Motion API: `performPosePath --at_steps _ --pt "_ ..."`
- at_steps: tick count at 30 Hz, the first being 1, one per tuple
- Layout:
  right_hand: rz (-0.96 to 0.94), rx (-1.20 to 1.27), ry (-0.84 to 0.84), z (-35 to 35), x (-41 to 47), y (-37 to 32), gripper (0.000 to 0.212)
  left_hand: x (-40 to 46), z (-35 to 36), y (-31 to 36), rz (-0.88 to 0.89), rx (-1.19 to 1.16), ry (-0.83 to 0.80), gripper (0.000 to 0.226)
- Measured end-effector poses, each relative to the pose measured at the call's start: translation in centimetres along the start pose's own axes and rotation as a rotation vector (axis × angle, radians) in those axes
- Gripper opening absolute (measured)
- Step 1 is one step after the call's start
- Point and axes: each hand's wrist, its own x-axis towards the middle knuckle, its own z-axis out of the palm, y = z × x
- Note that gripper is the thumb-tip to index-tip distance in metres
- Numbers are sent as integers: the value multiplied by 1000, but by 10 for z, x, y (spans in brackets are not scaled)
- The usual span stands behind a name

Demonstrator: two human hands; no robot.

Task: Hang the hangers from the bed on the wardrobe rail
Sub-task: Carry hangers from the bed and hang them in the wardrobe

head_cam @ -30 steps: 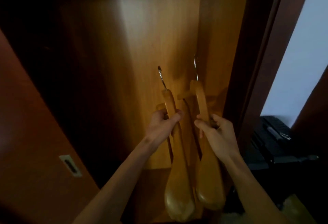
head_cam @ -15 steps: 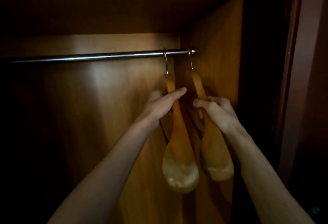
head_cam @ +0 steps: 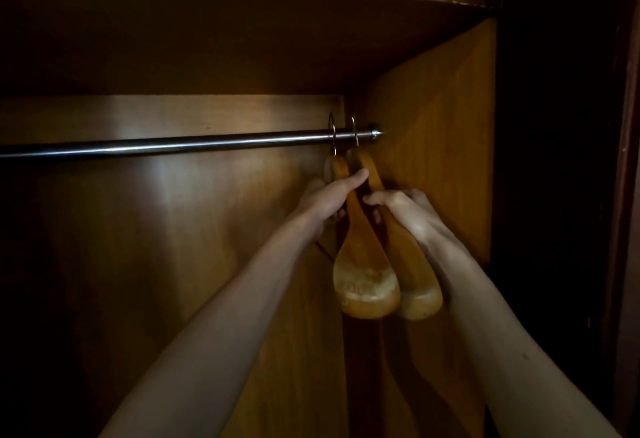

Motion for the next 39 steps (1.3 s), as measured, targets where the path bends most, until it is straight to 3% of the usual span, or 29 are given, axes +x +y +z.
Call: performPosePath --at_steps 7,16,19,22,25,28,30,33,39 --pt "13 -46 -7 -1 12 15 28 6 9 -10 -38 -28 -76 52" --pt "23 -34 -32 1 3 39 24 -1 17 -27 -30 -25 -35 48" --pt "29 -20 -24 -1 -7 40 26 -11 13 -39 -18 -52 -78 58" --pt "36 -3 6 -6 -29 53 25 -26 8 -70 -3 -114 -44 56" --pt "35 89 77 -9 -62 72 27 -53 8 -115 20 -222 49 39" --pt "0 82 156 -9 -93 100 26 -83 12 -171 -14 -185 30 28" --pt "-6 33 216 -5 -112 125 30 -102 18 -215 -120 -136 -25 26" --pt "69 -124 214 3 -145 190 19 -140 38 -288 -304 -41 -227 26" --pt "608 -312 -58 27 -261 357 14 -246 91 -419 -568 248 -741 29"
